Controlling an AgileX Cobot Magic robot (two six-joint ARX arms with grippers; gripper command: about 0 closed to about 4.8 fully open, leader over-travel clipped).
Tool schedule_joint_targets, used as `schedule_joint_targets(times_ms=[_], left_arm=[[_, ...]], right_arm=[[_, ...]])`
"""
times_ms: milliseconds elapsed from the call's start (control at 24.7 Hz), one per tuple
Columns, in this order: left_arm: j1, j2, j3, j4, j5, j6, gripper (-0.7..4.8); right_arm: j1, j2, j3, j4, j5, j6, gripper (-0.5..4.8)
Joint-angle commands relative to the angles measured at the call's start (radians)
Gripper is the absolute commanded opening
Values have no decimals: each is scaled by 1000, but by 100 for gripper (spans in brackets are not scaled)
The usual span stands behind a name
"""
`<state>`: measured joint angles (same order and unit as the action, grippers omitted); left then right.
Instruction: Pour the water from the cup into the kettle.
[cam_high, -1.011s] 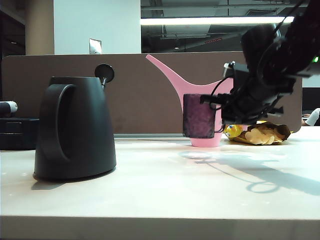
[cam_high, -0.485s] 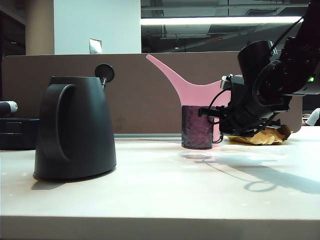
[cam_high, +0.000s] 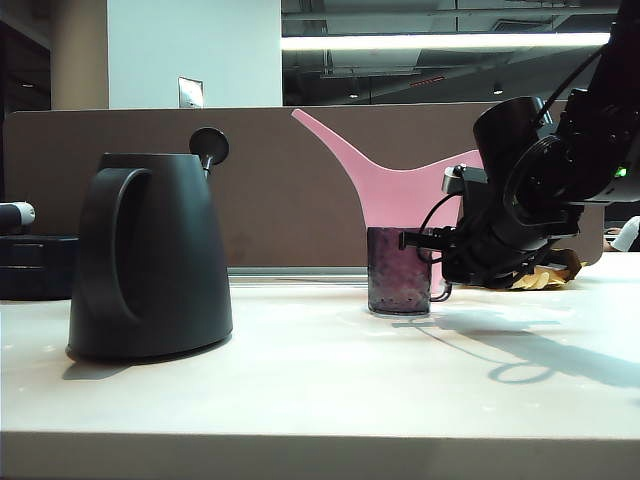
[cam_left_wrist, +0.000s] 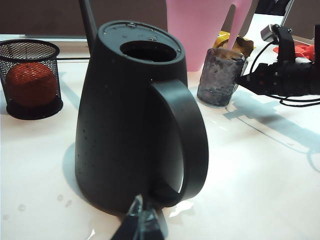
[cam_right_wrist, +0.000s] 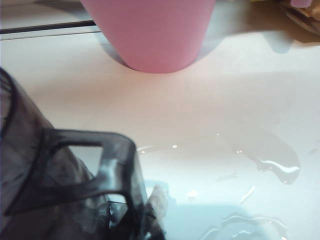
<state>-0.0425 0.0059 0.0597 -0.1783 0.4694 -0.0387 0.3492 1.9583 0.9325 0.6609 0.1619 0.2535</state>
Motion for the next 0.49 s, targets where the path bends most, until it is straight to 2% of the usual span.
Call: schedule_joint_targets(times_ms=[40, 364, 485], left_arm=[[0, 1, 4, 8, 2, 0, -6], [0, 1, 4, 8, 2, 0, -5], [0, 1, 4, 8, 2, 0, -5]], right_arm=[[1, -2, 6, 8, 4, 1, -7], [1, -2, 6, -45, 3, 1, -5], [1, -5, 6, -64, 3, 1, 20]])
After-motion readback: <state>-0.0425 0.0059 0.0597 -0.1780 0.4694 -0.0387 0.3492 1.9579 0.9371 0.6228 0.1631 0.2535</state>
